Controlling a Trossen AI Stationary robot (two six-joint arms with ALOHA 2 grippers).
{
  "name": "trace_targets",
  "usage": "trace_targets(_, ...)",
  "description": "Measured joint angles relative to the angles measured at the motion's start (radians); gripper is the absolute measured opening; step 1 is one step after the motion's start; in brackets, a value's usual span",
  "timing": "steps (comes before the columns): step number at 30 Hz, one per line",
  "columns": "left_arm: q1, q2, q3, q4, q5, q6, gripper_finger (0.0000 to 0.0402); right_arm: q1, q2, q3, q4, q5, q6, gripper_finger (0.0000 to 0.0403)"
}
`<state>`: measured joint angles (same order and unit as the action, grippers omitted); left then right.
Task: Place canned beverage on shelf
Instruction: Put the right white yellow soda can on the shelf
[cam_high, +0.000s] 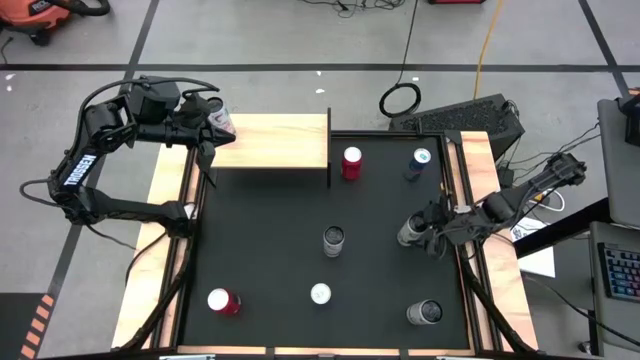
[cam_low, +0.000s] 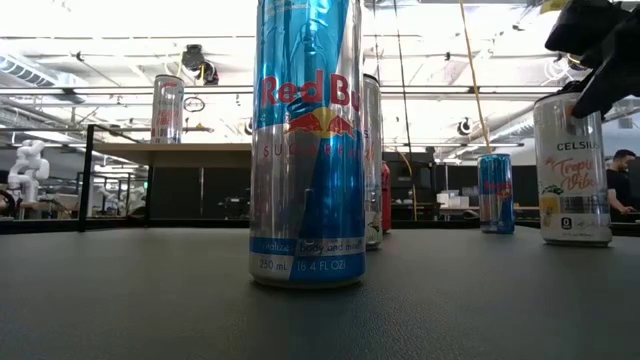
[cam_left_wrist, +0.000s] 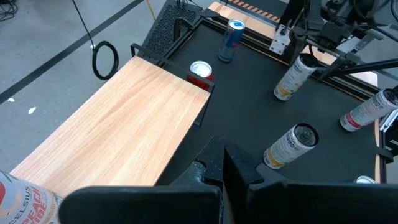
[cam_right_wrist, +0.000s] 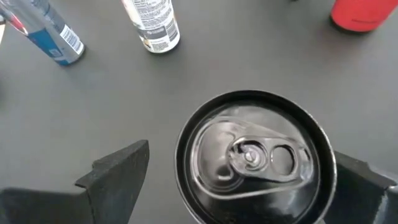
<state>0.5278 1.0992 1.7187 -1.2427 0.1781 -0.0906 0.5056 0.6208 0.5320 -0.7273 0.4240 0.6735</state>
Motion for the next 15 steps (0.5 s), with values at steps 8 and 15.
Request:
trace_targets(8,0.0,0.0,0.0,0.0,0.0,0.0,0.0001,-0.003,0.051,0.0,-0.005,-0.002,0.113,0.0384)
trace_targets(15,0.0,0.0,0.0,0.0,0.0,0.0,0.0001,-0.022,0.081,0.0,-0.041,-0.005,0.156,0.0376)
